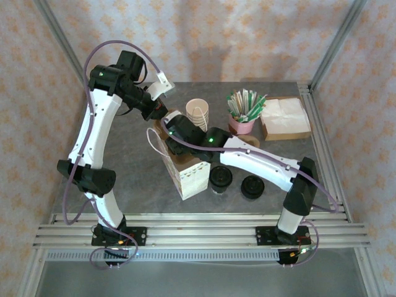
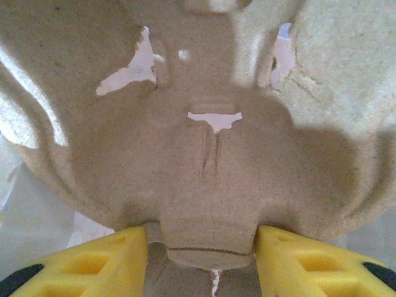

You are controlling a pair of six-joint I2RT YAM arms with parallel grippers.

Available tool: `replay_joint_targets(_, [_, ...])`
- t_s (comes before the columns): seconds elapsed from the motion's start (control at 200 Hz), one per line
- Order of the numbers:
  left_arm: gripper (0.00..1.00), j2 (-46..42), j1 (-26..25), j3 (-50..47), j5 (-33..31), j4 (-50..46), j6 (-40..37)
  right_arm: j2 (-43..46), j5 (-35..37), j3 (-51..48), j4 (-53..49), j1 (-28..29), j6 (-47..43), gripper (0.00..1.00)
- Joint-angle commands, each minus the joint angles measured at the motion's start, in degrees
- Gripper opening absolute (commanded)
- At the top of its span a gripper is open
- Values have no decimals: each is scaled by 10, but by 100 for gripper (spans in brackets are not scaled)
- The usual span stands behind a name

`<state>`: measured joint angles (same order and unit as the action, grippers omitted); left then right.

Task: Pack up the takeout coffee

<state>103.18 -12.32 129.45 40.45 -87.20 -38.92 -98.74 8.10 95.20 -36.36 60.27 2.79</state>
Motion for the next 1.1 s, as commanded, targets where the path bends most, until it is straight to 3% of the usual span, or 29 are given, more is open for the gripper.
replay_joint_targets(0.0, [5, -4, 0, 19, 18, -6, 6, 1, 44, -15, 25, 8, 16, 47])
replay_joint_targets(0.255, [5, -8, 0, 19, 20, -7, 7, 14, 57, -25, 48, 12, 12, 37])
replay_joint_targets(0.51, [6, -8, 0, 19, 16, -2, 12, 33, 59, -30, 38, 19, 11, 36])
replay_joint_targets(0.816, [38, -12, 0, 18, 16, 12, 31, 55, 60, -33, 7, 20, 32, 35])
replay_joint_targets(0.926, [57, -20, 0, 20, 17, 19, 42, 63, 55, -30, -6, 20, 38, 35])
replay_joint_targets(1.096, [75, -36, 0, 19, 13, 45, 66, 69, 36, -24, -29, 21, 43, 35])
